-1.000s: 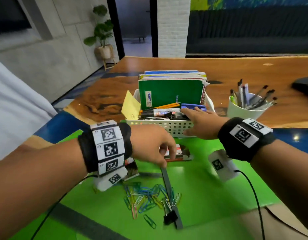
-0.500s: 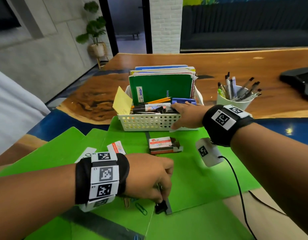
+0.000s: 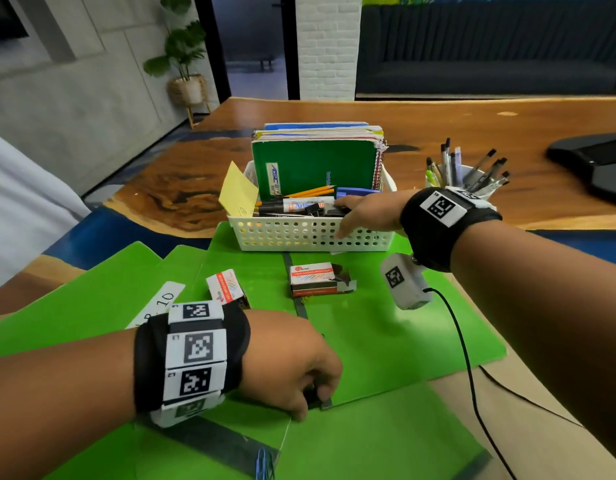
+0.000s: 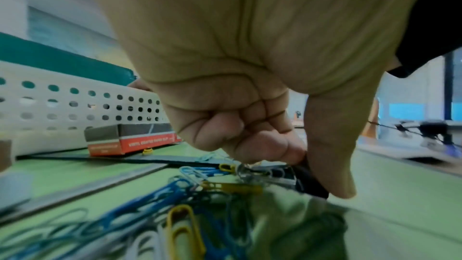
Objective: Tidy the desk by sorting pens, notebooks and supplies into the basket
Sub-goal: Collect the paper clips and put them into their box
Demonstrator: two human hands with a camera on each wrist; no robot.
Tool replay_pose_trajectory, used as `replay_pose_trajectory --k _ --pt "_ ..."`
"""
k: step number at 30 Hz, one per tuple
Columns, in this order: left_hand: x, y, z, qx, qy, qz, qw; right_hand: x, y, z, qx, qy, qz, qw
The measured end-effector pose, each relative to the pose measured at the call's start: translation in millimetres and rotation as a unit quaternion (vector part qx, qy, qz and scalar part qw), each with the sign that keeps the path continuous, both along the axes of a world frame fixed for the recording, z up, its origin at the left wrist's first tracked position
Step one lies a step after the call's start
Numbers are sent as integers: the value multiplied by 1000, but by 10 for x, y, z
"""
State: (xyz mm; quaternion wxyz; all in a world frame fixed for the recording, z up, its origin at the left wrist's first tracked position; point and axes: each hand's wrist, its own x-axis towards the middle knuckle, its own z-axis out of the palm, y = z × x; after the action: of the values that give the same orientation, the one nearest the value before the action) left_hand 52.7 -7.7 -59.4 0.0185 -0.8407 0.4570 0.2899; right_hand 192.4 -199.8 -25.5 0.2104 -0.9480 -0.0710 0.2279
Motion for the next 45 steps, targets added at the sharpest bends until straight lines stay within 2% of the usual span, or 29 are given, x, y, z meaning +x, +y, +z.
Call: replay_pose_trajectory --k 3,6,9,11,13,15,16,17,18,19,20,21,22,24,26,28,30,32,33,34,35,37,39,41,43,45 --pt "55 64 54 -26 25 52 998 19 -3 22 22 14 -7 1000" --pt "262 189 232 -100 42 117 987 31 14 25 18 16 -9 1000" --pt "573 304 446 -196 -27 183 963 46 13 -10 22 18 -11 1000" --pt "808 369 553 -263 -122 221 931 41 19 -19 25 17 -13 999" --pt "1011 425 610 -331 -192 285 879 36 20 -24 30 21 -13 999" --pt "1123 474 590 -370 -222 348 832 53 19 -29 36 28 -12 999" --pt "1138 504 553 -375 -224 362 823 54 17 -32 40 31 -12 999" --pt "1109 533 513 -368 -214 367 827 52 12 -33 41 32 -11 999" --pt "1047 565 473 -340 -192 363 846 58 8 -41 41 32 -13 999" --pt "977 618 416 -276 -169 349 879 50 12 -44 39 34 -13 999" --pt "901 674 360 -179 -154 326 916 56 15 -55 38 35 -13 999" --pt "830 734 294 -68 -147 302 939 58 23 -61 36 35 -14 999" --pt "782 809 219 28 -146 290 946 63 35 -65 36 34 -15 999" --pt "726 979 77 119 -138 287 941 67 57 -67 35 30 -12 999" --pt "699 1084 -41 113 -119 273 948 74 36 -79 30 26 -14 999" --pt "682 1148 -87 54 -120 263 956 72 20 -86 27 23 -20 999" --pt "682 1223 -87 4 -142 269 952 82 12 -100 31 26 -29 999" --pt "672 1317 -52 -68 -126 311 940 87 16 -109 36 28 -32 998" --pt "655 1383 -32 -134 -93 347 923 81 25 -107 35 28 -31 999" --pt "625 1437 -4 -215 -45 389 895 74 37 -101 37 29 -30 998" --pt "578 1493 12 -302 12 423 854 64 52 -88 37 30 -31 998" --pt "468 1569 -6 -450 123 467 752 24 80 -32 44 35 -36 998" --pt "369 1620 -130 -553 204 479 650 -35 135 41 35 41 -39 998" --pt "322 1626 -302 -632 271 470 554 -97 216 113 -23 23 -29 999" --pt "316 1640 -428 -676 327 462 473 -184 357 162 -127 -46 14 991" --pt "327 1680 -502 -690 368 456 425 -404 604 197 -157 -149 71 974"
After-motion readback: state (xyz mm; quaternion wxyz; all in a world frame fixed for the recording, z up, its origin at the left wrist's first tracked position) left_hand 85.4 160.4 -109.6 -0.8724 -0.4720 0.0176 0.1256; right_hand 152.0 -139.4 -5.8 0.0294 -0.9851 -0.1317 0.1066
